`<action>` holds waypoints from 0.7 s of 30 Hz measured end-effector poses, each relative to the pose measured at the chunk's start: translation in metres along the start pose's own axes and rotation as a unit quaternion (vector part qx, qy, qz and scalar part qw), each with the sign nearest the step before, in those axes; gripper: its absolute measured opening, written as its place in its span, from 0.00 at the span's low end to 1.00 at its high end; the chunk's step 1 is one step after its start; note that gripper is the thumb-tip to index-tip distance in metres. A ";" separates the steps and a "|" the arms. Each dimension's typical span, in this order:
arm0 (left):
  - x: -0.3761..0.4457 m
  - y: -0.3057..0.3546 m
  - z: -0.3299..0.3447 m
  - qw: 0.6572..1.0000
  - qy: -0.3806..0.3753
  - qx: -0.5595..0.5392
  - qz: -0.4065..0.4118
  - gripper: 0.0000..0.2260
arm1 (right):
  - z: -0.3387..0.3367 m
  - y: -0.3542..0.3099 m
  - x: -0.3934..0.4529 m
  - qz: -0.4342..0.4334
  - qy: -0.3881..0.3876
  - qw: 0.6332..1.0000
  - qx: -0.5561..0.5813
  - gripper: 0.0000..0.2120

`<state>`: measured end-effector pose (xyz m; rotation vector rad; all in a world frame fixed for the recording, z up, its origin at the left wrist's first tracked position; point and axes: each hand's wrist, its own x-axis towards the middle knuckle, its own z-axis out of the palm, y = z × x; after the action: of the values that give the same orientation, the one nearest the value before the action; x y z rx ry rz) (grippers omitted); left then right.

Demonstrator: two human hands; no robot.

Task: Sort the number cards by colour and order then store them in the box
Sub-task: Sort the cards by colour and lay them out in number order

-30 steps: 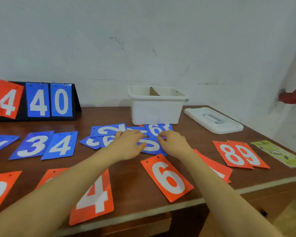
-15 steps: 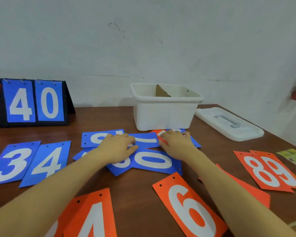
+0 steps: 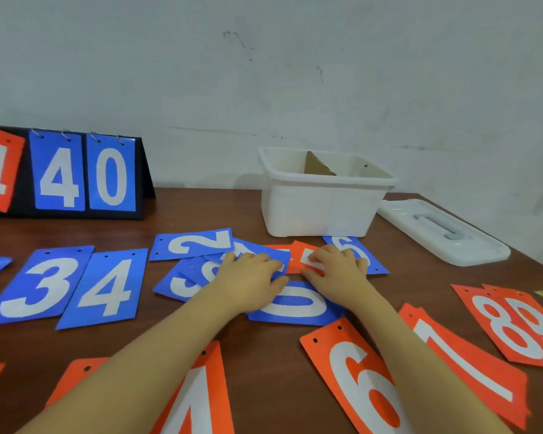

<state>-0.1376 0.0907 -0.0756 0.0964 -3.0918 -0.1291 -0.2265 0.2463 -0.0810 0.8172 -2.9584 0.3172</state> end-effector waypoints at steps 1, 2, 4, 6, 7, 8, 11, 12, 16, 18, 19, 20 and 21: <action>-0.001 -0.001 0.001 1.000 0.004 0.009 -0.008 0.20 | -0.001 0.000 0.000 -0.003 0.024 1.000 0.011 0.17; -0.002 -0.004 0.002 1.000 0.015 0.016 -0.020 0.20 | -0.002 0.000 0.000 -0.002 0.045 0.999 0.024 0.16; -0.004 -0.007 0.003 0.998 0.043 0.028 -0.042 0.18 | -0.003 -0.001 0.003 0.010 0.060 0.997 0.057 0.16; -0.004 -0.007 0.003 0.996 0.061 0.031 -0.057 0.17 | -0.005 -0.002 0.008 0.034 0.014 0.998 0.048 0.24; -0.002 -0.007 0.002 0.996 0.065 0.026 -0.063 0.17 | -0.006 -0.002 0.011 0.038 -0.017 0.999 0.023 0.28; 0.000 -0.007 0.001 0.995 0.069 0.023 -0.066 0.17 | -0.008 0.000 0.014 0.036 -0.043 0.998 0.000 0.30; 0.015 -0.011 0.004 0.996 0.084 0.008 -0.043 0.17 | -0.011 0.007 0.019 0.031 -0.080 0.996 0.009 0.33; 0.020 -0.012 0.005 0.996 0.082 -0.012 -0.031 0.18 | -0.011 0.008 0.019 0.034 -0.080 0.996 0.025 0.34; 0.044 -0.016 0.003 0.996 -0.012 -0.092 -0.002 0.21 | -0.011 0.008 0.021 0.021 -0.059 0.997 0.052 0.32; 0.052 -0.018 -0.001 0.992 -0.048 -0.115 -0.005 0.24 | -0.012 0.008 0.021 0.008 -0.036 0.995 0.096 0.26; 0.055 -0.018 -0.002 0.991 -0.054 -0.124 -0.004 0.24 | -0.011 0.008 0.021 -0.012 -0.003 0.994 0.111 0.22; 0.057 -0.017 -0.003 0.990 -0.055 -0.130 0.000 0.25 | -0.010 0.007 0.021 -0.036 0.042 0.992 0.114 0.17; 0.058 -0.017 -0.003 0.990 -0.051 -0.134 0.006 0.25 | -0.010 0.007 0.021 -0.057 0.091 0.988 0.110 0.13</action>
<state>-0.1942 0.0700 -0.0712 0.0626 -3.1389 -0.5626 -0.2483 0.2440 -0.0707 0.9200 -2.7281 0.6816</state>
